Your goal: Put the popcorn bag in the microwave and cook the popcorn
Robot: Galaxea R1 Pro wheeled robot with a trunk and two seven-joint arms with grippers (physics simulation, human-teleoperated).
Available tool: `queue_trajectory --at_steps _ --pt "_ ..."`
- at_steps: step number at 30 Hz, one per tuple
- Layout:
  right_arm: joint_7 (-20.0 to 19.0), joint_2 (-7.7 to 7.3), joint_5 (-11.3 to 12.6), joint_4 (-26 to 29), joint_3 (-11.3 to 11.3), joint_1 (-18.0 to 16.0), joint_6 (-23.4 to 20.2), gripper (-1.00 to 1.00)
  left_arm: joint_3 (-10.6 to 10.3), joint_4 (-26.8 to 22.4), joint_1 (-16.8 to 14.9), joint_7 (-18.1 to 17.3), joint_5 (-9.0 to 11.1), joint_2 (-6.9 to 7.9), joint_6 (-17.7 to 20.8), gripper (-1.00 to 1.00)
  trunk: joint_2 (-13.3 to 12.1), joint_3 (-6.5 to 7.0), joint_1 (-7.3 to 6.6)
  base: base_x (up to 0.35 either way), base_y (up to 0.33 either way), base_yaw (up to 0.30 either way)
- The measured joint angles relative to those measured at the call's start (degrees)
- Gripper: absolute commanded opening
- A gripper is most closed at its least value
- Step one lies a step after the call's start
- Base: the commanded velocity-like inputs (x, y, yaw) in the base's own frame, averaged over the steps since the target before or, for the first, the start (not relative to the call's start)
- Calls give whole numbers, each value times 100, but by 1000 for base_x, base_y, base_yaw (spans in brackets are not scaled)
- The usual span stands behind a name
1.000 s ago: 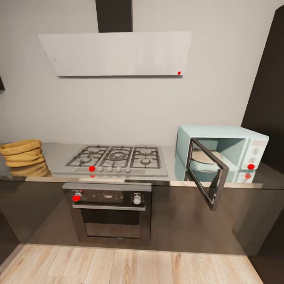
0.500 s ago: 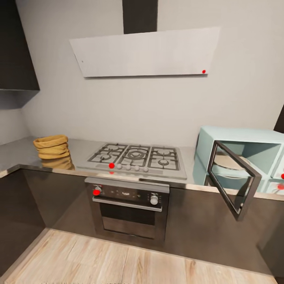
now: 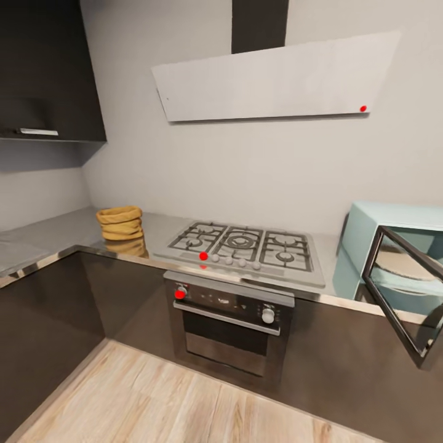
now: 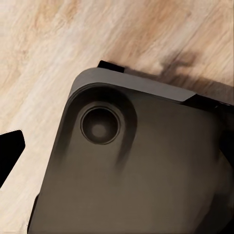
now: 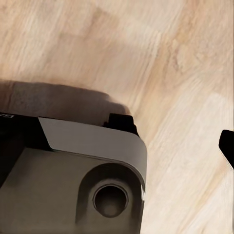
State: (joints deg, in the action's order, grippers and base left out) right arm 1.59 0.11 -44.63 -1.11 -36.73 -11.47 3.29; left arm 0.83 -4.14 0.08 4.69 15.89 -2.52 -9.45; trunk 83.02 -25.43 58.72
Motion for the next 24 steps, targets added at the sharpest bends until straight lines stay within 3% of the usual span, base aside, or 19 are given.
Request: queue_trajectory --at_steps 24 --pt "0 6 -40 -24 39 1 7 100 0 7 0 0 3 -1 -12 100 0 0 0 0 0 300"
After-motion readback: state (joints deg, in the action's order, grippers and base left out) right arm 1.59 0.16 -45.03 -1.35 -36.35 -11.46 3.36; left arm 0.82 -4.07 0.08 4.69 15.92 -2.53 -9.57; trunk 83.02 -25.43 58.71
